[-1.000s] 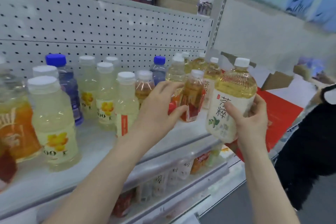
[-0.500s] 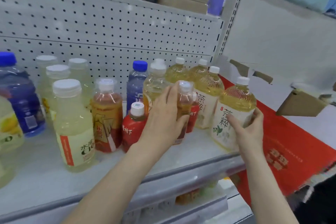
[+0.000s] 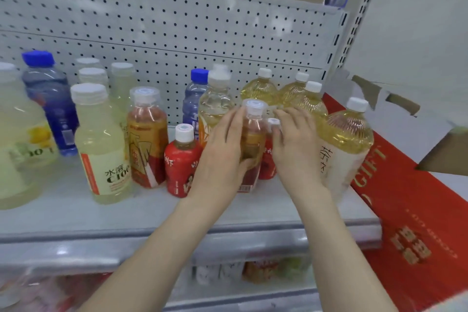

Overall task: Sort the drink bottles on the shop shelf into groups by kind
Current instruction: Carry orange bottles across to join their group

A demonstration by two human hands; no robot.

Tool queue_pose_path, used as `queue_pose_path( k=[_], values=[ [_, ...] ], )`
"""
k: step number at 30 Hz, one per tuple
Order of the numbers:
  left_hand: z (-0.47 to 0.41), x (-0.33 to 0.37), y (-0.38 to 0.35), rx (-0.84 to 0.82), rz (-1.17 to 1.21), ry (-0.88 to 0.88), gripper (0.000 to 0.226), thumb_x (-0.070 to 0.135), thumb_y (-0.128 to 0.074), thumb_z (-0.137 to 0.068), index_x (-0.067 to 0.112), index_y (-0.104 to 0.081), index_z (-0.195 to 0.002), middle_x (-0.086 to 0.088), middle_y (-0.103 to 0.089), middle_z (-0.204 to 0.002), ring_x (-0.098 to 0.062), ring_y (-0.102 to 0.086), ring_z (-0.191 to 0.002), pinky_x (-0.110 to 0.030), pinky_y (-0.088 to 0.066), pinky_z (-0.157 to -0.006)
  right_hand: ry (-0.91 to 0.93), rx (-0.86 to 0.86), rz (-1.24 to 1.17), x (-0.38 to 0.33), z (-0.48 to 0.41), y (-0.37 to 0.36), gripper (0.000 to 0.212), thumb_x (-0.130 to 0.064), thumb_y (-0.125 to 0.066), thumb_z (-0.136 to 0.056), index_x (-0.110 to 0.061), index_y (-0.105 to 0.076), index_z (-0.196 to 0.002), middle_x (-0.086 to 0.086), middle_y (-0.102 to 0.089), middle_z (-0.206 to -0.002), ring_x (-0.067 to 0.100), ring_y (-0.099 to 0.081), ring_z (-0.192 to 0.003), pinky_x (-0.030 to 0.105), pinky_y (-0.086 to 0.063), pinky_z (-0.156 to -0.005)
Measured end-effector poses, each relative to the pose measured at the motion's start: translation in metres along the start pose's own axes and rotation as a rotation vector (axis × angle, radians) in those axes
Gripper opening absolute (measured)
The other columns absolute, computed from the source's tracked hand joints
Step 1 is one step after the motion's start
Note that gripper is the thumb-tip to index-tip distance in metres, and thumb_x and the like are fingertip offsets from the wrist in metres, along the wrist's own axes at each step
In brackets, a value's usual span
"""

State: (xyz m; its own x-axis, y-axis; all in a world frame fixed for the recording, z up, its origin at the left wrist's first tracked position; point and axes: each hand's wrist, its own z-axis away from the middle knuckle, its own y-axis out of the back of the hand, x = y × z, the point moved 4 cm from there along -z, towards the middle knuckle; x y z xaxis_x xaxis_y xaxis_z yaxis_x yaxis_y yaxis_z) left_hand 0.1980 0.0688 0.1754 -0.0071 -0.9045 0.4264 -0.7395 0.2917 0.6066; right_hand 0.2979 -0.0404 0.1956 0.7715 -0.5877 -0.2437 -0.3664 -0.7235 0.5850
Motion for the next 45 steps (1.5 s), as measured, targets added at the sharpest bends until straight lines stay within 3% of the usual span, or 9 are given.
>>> queue_pose_path(
  k=[4, 14, 18, 23, 26, 30, 34, 41, 45],
  values=[
    [0.002, -0.002, -0.002, 0.003, 0.002, 0.023, 0.102, 0.009, -0.085, -0.072, 0.013, -0.025, -0.155, -0.009, -0.033, -0.157, -0.024, -0.030, -0.146, -0.032, -0.024, -0.121, -0.097, -0.317, 0.000, 0.008, -0.018, -0.029, 0.032, -0.005, -0.047, -0.098, -0.010, -0.059, -0.128, 0.012, -0.059, -0.128, 0.032, -0.055, -0.117, 0.038, -0.040, -0.093],
    [0.015, -0.005, -0.008, 0.061, 0.046, 0.086, 0.095, 0.009, -0.081, -0.078, 0.018, -0.026, -0.155, -0.006, -0.039, -0.150, -0.022, -0.039, -0.139, -0.039, -0.039, -0.113, -0.177, -0.072, -0.219, 0.014, 0.043, 0.051, 0.032, -0.021, -0.071, -0.093, -0.017, -0.070, -0.124, -0.002, -0.069, -0.114, 0.016, -0.062, -0.105, 0.037, -0.051, -0.092],
    [0.040, 0.004, -0.003, 0.164, 0.131, 0.037, 0.067, 0.028, -0.074, -0.085, 0.015, -0.046, -0.144, -0.002, -0.046, -0.141, -0.017, -0.044, -0.131, -0.040, -0.043, -0.109, -0.281, -0.057, -0.374, 0.014, 0.051, 0.065, 0.023, -0.027, -0.073, -0.090, -0.027, -0.076, -0.113, -0.013, -0.072, -0.102, 0.006, -0.065, -0.094, 0.036, -0.055, -0.086],
    [0.066, 0.020, -0.016, -0.213, 0.355, 0.157, 0.088, 0.060, -0.078, -0.069, 0.045, -0.033, -0.143, 0.019, -0.051, -0.135, 0.000, -0.054, -0.119, -0.026, -0.048, -0.102, -0.280, -0.149, -0.703, -0.007, 0.046, 0.069, 0.019, -0.022, -0.073, -0.089, -0.037, -0.075, -0.100, -0.021, -0.074, -0.090, -0.002, -0.069, -0.088, 0.015, -0.054, -0.073],
    [0.073, 0.010, -0.004, -0.097, 0.430, 0.250, 0.081, 0.046, -0.084, -0.069, 0.053, -0.034, -0.132, 0.024, -0.055, -0.123, 0.007, -0.057, -0.108, -0.013, -0.048, -0.091, -0.257, -0.125, -0.869, -0.021, 0.033, 0.060, 0.015, -0.026, -0.063, -0.097, -0.027, -0.072, -0.109, -0.014, -0.075, -0.098, -0.002, -0.068, -0.091, 0.016, -0.052, -0.075],
    [0.091, -0.008, 0.020, 0.027, 0.498, 0.364, 0.074, 0.035, -0.088, -0.069, 0.055, -0.040, -0.121, 0.025, -0.059, -0.113, 0.013, -0.059, -0.101, -0.005, -0.046, -0.080, -0.284, -0.286, -0.596, -0.018, 0.011, 0.009, 0.062, -0.060, -0.065, -0.087, -0.034, -0.046, -0.140, -0.012, -0.062, -0.128, 0.008, -0.061, -0.113, 0.034, -0.052, -0.093],
    [0.111, -0.030, 0.051, 0.160, 0.633, 0.503, 0.078, 0.033, -0.092, -0.061, 0.051, -0.043, -0.119, 0.020, -0.063, -0.107, 0.011, -0.063, -0.092, -0.007, -0.050, -0.069, -0.381, -0.371, -0.688, -0.022, 0.020, -0.029, 0.069, -0.054, -0.075, -0.082, -0.033, -0.042, -0.139, -0.016, -0.061, -0.127, 0.007, -0.060, -0.114, 0.043, -0.050, -0.102],
    [0.138, -0.081, 0.102, 0.379, 0.843, 0.697, 0.085, 0.056, -0.082, -0.045, 0.037, -0.056, -0.123, 0.010, -0.074, -0.106, -0.010, -0.071, -0.097, -0.025, -0.056, -0.076, -0.351, -0.187, -0.848, -0.050, 0.045, -0.019, 0.043, -0.042, -0.076, -0.084, -0.038, -0.051, -0.118, -0.020, -0.064, -0.110, -0.010, -0.061, -0.093, 0.008, -0.048, -0.077],
    [0.163, -0.102, 0.128, 0.532, 0.873, 0.790, 0.101, 0.077, -0.085, -0.032, 0.031, -0.061, -0.119, 0.000, -0.076, -0.105, -0.022, -0.073, -0.097, -0.040, -0.056, -0.082, -0.257, -0.218, -0.986, -0.097, 0.043, -0.006, 0.032, -0.039, -0.076, -0.084, -0.043, -0.051, -0.103, -0.035, -0.063, -0.094, -0.010, -0.063, -0.085, 0.005, -0.046, -0.066]
  ],
)
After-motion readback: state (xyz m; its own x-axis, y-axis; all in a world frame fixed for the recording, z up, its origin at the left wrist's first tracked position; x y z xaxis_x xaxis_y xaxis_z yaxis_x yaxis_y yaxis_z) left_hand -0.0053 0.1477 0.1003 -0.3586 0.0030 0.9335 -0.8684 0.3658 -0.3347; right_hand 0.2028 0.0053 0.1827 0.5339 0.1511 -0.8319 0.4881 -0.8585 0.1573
